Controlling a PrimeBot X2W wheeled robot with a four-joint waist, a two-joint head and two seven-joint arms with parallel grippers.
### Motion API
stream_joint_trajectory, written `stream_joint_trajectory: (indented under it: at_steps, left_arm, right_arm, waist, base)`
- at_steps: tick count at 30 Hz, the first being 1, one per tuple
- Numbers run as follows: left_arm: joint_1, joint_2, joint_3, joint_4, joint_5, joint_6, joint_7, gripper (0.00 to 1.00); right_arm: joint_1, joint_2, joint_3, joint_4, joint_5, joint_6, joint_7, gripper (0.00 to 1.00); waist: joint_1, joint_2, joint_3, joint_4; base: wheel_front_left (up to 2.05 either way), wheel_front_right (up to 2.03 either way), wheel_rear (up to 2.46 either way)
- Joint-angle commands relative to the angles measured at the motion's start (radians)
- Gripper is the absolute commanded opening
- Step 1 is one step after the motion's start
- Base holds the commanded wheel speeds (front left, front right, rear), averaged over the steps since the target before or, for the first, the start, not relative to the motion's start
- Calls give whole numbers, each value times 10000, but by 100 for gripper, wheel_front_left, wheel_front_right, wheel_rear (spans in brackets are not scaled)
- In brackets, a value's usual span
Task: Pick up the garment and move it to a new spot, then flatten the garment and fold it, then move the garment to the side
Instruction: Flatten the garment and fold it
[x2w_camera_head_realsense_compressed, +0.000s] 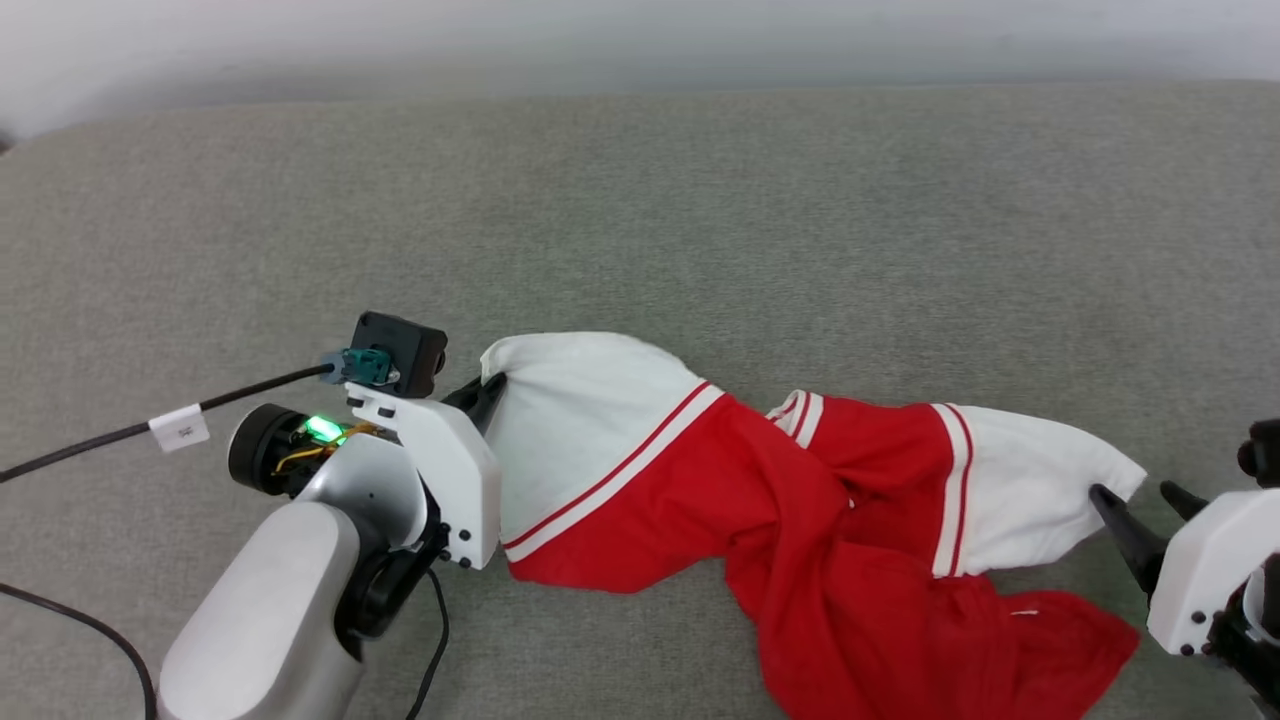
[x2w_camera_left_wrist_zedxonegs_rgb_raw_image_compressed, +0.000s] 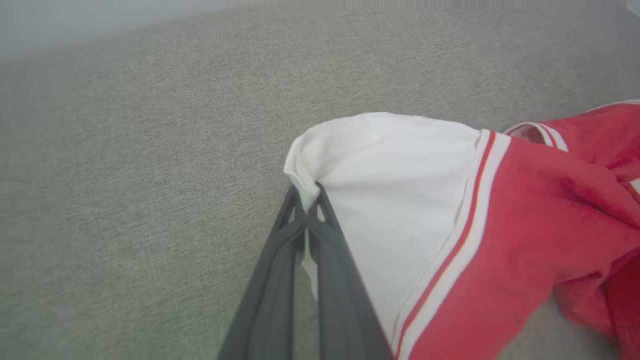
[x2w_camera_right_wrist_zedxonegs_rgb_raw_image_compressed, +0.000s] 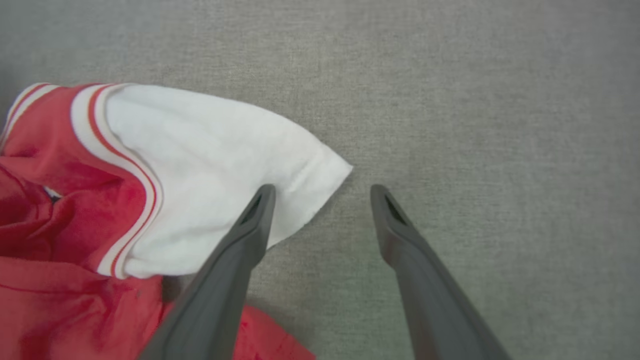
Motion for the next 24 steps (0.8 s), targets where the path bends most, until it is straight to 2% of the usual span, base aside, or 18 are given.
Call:
stream_joint_trajectory:
  at_steps: [1, 7, 11, 12, 13, 14, 18, 24]
  left_arm:
    - [126, -31, 5, -139, 74, 59, -62, 0]
    - [64, -146, -117, -856, 102, 133, -131, 0]
    - [-11, -154, -108, -990, 92, 194, -166, 0]
    - [-9, -139, -103, -991, 94, 199, -166, 0]
    - [-11, -129, -108, -994, 89, 206, -164, 0]
    - [-16, -121, -105, -994, 76, 211, -167, 0]
    - [51, -23, -31, -982, 53, 259, -225, 0]
    - [32, 358, 260, -1127, 201, 423, -479, 0]
  right_arm:
    - [-183, -75, 86, 105, 123, -5, 170, 100]
    - [-937, -412, 406, 1013, 456, -5, 1083, 100]
    - [-1124, -287, 1026, 1818, 909, -2, 1560, 100]
    - [-1148, -251, 1161, 2025, 1023, 1, 1705, 94]
    - [-1150, -253, 1350, 2195, 1123, 12, 1869, 34]
    - [-1180, -213, 1448, 2301, 1291, 12, 1918, 0]
    - [-1330, -390, 1605, 2351, 1486, 9, 1922, 0]
    - [-1864, -1043, 1382, 1341, 1033, -3, 1252, 0]
  waist:
    - [0, 0, 138, 164]
    - [0, 0, 653, 607]
    - [0, 0, 905, 714]
    - [0, 0, 931, 724]
    - [0, 0, 951, 734]
    - [0, 0, 960, 739]
    - [0, 0, 822, 678]
    - [0, 0, 143, 416]
  base:
    - [0, 0, 0]
    - [0, 0, 0]
    - [0, 0, 0]
    - [0, 0, 0]
    - [0, 0, 0]
    - [0, 0, 0]
    - [0, 0, 0]
    - [0, 0, 0]
